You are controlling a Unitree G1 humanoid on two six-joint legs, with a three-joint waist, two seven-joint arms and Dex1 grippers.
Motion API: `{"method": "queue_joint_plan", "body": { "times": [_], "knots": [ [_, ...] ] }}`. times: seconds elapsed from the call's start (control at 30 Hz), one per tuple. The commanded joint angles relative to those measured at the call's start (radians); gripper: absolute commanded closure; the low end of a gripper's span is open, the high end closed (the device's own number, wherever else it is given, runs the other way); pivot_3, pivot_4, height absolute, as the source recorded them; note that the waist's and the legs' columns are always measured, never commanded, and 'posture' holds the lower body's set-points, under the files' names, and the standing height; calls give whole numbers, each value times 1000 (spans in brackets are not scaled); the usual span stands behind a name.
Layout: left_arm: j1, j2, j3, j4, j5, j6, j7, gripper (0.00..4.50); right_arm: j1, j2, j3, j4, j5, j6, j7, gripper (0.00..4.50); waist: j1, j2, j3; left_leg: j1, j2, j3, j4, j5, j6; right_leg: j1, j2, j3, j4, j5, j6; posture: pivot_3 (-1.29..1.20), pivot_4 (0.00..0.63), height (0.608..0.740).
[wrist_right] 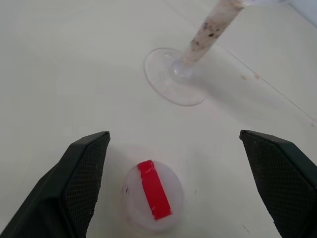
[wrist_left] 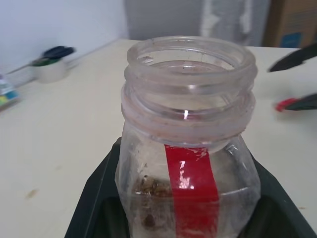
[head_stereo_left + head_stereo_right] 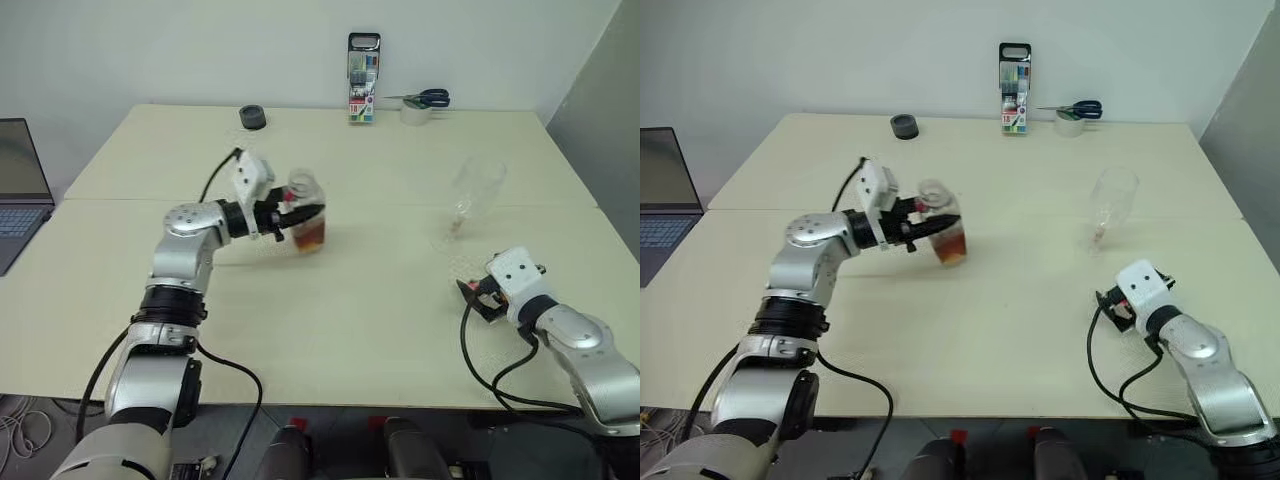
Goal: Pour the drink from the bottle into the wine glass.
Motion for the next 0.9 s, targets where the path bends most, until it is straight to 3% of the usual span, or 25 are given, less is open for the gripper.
{"method": "queue_joint_plan", "body": {
  "times": [0.03,0.2,0.47,0.8,0.9],
  "knots": [
    [12,52,81,21,30,-42,151,2669,-27,35,-23,-70,104,-23,90,0,-1,0,0,0,-1,0,0,0,0,0,-1,0,0,0,0,0,150,740],
    [25,80,158,83,52,-37,370,2669,-111,122,10,-160,307,64,201,0,-4,0,0,0,1,-2,0,0,0,0,0,0,1,0,0,0,150,740],
    [80,80,235,75,41,7,550,2669,-418,266,227,-15,270,97,237,0,2,-1,0,0,0,-3,1,2,-4,-1,-1,-1,1,0,0,0,150,740],
    [108,54,262,95,18,45,659,2669,-574,338,313,119,244,87,286,0,-2,-2,-1,1,0,-3,0,2,-4,-2,-3,-1,3,0,0,0,150,740],
    [112,55,263,90,14,44,667,1692,-584,348,310,126,240,89,291,0,-2,-2,-1,2,0,-3,0,2,-4,-1,-3,-1,3,0,0,0,150,740]
  ]
}}
